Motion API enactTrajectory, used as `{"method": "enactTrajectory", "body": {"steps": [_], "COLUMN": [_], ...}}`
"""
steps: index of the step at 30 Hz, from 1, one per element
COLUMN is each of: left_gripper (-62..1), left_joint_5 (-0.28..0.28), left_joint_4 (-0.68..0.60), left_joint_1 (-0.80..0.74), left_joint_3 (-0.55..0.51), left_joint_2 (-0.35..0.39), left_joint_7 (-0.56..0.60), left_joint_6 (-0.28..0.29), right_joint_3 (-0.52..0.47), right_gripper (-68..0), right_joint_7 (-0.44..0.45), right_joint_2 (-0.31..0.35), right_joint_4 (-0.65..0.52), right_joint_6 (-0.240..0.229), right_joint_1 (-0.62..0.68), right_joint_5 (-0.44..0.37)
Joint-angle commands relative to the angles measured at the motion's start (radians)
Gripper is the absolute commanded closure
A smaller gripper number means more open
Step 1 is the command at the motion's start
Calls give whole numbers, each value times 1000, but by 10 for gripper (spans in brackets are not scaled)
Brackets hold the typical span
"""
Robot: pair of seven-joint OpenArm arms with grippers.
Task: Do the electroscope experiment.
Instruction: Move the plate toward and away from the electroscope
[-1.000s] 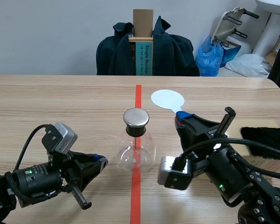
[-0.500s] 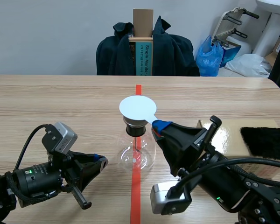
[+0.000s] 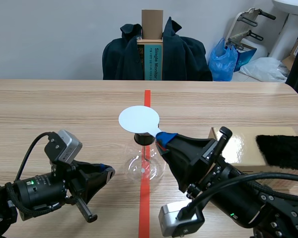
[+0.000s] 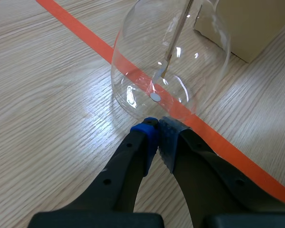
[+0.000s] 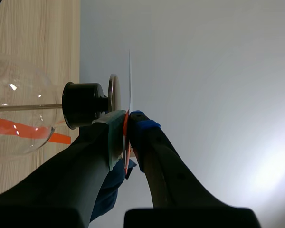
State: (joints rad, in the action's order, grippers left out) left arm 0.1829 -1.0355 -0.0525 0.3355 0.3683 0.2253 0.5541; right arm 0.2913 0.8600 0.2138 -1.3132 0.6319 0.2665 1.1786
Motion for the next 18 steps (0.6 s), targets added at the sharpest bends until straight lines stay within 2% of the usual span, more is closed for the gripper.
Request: {"method": "enactTrajectory", "body": {"steps": [1, 7, 18], "left_gripper": [-21, -21, -21], "left_joint_5": [11, 11, 14], "left_joint_4": [-21, -21, -21], "left_joint_1": [6, 6, 6], "left_joint_3": [1, 1, 1], "left_joint_2": [-8, -8, -8], "left_joint_7": [15, 15, 19], "left_joint_6": [6, 6, 6], "right_joint_3": [-2, -2, -2], "right_gripper": [-6, -7, -7], "right_joint_7": [-1, -55, -285], "right_joint_2": [10, 10, 10], "right_joint_4": [-18, -18, -18], "right_joint_6": [10, 10, 10], "right_joint_1": [-9, -9, -9], "right_joint_5": [-11, -11, -38]}}
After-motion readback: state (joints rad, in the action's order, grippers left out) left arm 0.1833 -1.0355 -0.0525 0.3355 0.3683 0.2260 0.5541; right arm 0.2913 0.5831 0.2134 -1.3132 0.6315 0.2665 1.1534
